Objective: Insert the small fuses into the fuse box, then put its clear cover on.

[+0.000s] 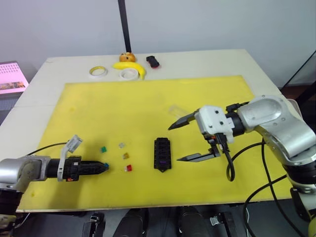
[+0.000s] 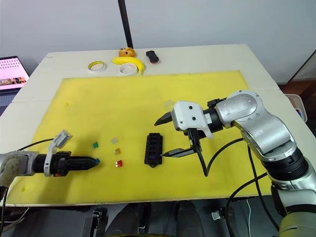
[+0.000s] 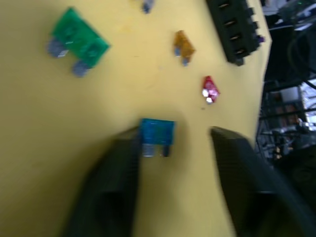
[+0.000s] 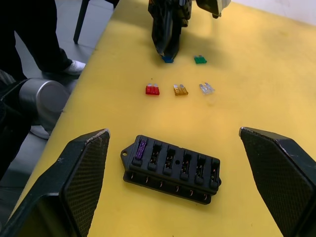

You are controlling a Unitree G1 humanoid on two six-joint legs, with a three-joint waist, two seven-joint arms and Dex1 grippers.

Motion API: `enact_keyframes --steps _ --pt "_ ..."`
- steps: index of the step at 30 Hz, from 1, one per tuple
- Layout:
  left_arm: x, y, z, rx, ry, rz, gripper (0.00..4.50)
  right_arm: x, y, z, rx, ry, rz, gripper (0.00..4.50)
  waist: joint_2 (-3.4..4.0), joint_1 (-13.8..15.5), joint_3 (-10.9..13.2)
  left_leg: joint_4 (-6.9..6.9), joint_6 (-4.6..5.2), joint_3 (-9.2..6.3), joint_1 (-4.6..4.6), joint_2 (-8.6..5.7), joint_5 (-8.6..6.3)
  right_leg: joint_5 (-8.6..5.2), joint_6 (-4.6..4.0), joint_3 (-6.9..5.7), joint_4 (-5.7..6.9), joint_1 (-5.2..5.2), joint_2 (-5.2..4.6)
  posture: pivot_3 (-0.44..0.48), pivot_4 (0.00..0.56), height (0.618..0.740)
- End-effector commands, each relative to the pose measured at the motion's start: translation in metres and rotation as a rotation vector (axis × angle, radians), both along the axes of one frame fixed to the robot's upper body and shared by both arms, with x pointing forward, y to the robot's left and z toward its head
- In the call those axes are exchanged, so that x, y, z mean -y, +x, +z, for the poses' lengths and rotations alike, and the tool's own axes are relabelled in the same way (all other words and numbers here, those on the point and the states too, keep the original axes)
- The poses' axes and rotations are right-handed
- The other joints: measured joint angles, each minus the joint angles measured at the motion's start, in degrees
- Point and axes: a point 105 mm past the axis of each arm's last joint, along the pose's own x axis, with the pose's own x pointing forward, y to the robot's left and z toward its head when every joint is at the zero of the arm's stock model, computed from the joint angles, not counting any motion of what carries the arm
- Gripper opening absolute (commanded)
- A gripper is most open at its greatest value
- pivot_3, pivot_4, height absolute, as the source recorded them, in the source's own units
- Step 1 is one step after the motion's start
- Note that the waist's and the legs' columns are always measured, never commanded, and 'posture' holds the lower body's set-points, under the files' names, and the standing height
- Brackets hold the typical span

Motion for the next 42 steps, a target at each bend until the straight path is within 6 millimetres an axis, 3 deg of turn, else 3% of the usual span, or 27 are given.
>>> enact_keyframes --steps 1,42 --pt "0.003 -0.012 -0.017 -0.081 0.004 -0.003 0.81 -0.004 -0.005 0.006 0.049 0.006 0.033 4.50 0.00 0.00 0.00 0.00 0.02 0.05 0.00 0.01 -0.01 0.01 0.01 0.04 0.00 -0.03 0.01 0.000 0.150 0.740" --pt "-0.009 -0.009 -0.012 -0.058 -0.042 0.132 0.81 -0.009 -0.002 0.002 0.054 0.006 0.031 4.50 -0.01 -0.09 0.00 0.00 0.04 0.16 0.00 0.10 -0.03 0.11 -0.04 0.13 0.02 -0.13 0.06 0.000 0.150 0.740"
